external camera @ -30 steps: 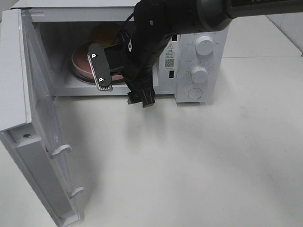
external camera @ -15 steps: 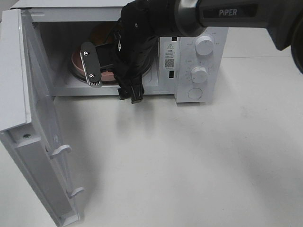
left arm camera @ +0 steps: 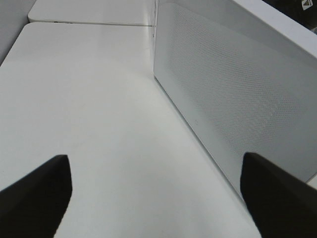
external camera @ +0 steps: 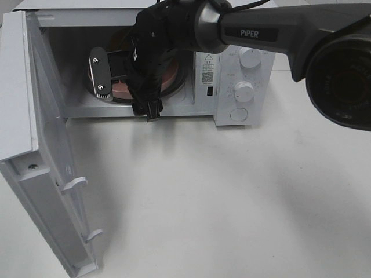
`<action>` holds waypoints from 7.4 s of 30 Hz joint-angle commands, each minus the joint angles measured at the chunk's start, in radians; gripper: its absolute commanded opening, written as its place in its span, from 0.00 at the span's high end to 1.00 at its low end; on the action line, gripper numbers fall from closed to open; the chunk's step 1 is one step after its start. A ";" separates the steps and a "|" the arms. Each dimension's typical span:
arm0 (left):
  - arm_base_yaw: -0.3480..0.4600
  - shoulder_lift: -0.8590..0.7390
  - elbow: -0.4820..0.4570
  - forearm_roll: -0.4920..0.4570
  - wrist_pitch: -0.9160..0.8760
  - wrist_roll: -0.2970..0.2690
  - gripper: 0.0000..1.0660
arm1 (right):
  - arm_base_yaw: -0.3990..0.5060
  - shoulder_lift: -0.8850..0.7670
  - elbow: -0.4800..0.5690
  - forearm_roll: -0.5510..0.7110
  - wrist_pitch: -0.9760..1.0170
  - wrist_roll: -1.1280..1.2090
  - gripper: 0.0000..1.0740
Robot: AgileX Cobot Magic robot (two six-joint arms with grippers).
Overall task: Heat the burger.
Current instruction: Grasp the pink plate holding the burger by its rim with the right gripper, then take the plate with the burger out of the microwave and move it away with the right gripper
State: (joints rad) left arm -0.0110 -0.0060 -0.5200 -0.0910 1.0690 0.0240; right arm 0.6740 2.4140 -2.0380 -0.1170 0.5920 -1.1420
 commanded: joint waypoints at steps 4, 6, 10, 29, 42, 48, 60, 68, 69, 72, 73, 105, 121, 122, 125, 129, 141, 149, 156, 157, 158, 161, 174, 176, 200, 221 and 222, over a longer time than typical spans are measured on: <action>0.003 -0.015 0.002 0.006 0.001 -0.003 0.21 | -0.007 0.032 -0.050 0.010 0.002 0.015 0.22; 0.003 -0.015 0.002 0.006 0.001 -0.003 0.21 | -0.007 0.042 -0.062 0.012 0.001 0.015 0.23; 0.003 -0.015 0.002 0.007 0.001 -0.003 0.21 | -0.007 0.060 -0.078 0.015 -0.002 0.015 0.23; 0.003 -0.015 0.002 0.008 0.001 -0.003 0.21 | -0.046 0.157 -0.144 0.117 -0.066 -0.001 0.25; 0.003 -0.015 0.002 0.008 0.001 -0.003 0.21 | -0.056 0.157 -0.144 0.117 -0.074 -0.008 0.44; 0.003 -0.015 0.002 0.008 0.001 -0.003 0.21 | -0.054 0.157 -0.144 0.117 -0.046 -0.008 0.81; 0.003 -0.015 0.002 0.008 0.001 -0.003 0.21 | -0.042 0.116 -0.143 0.164 0.062 -0.039 1.00; 0.003 -0.015 0.002 0.008 0.001 -0.003 0.21 | -0.030 0.074 -0.118 0.166 0.079 -0.057 1.00; 0.003 -0.015 0.002 0.008 0.001 -0.003 0.21 | -0.030 0.074 -0.118 0.166 0.079 -0.057 1.00; 0.003 -0.015 0.002 0.008 0.001 -0.003 0.21 | -0.030 0.047 -0.073 0.165 0.075 -0.105 1.00; 0.003 -0.015 0.002 0.008 0.001 -0.003 0.21 | -0.030 0.030 -0.040 0.155 0.073 -0.127 1.00; 0.003 -0.015 0.002 0.008 0.001 -0.003 0.21 | 0.016 -0.266 0.498 0.000 -0.271 -0.117 1.00; 0.003 -0.015 0.002 0.008 0.001 -0.003 0.21 | 0.016 -0.472 0.816 0.001 -0.374 -0.117 1.00; 0.003 -0.015 0.002 0.008 0.001 -0.003 0.21 | 0.016 -0.472 0.816 0.001 -0.374 -0.117 1.00; 0.003 -0.015 0.002 0.008 0.001 -0.003 0.21 | 0.016 -0.515 0.873 0.001 -0.388 -0.117 1.00; 0.003 -0.015 0.002 0.008 0.001 -0.003 0.21 | 0.016 -0.595 0.967 0.001 -0.432 -0.117 1.00; 0.003 -0.015 0.002 0.008 0.001 -0.003 0.21 | 0.016 -0.740 1.157 0.001 -0.478 -0.117 1.00; 0.003 -0.015 0.002 0.008 0.001 -0.003 0.21 | 0.016 -0.861 1.280 0.001 -0.501 -0.117 1.00; 0.003 -0.015 0.002 0.008 0.001 -0.003 0.21 | 0.016 -0.972 1.377 0.001 -0.498 -0.117 1.00; 0.003 -0.015 0.002 0.008 0.001 -0.003 0.21 | 0.016 -0.998 1.402 0.005 -0.493 -0.117 1.00; 0.003 -0.015 0.002 0.008 0.001 -0.003 0.21 | 0.016 -1.012 1.416 0.005 -0.492 -0.117 1.00; 0.003 -0.015 0.002 0.008 0.001 -0.003 0.21 | 0.016 -1.042 1.443 0.005 -0.485 -0.117 1.00; 0.003 -0.015 0.002 0.008 0.001 -0.003 0.21 | 0.016 -1.243 1.592 0.005 -0.402 -0.101 0.99; 0.003 -0.015 0.002 0.008 0.001 -0.003 0.21 | 0.016 -1.275 1.614 0.004 -0.396 -0.074 0.99; 0.003 -0.015 0.002 0.008 0.001 -0.003 0.21 | 0.016 -1.506 1.718 -0.189 -0.176 0.329 0.99; 0.003 -0.015 0.002 0.008 0.001 -0.003 0.21 | 0.016 -1.487 1.718 -0.580 -0.053 1.080 0.99; 0.003 -0.015 0.002 0.008 0.001 -0.003 0.21 | 0.016 -1.462 1.718 -0.595 -0.042 1.131 0.99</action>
State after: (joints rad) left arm -0.0110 -0.0060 -0.5200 -0.0840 1.0690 0.0240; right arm 0.6950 0.9350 -0.3130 -0.6330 0.5500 -0.0870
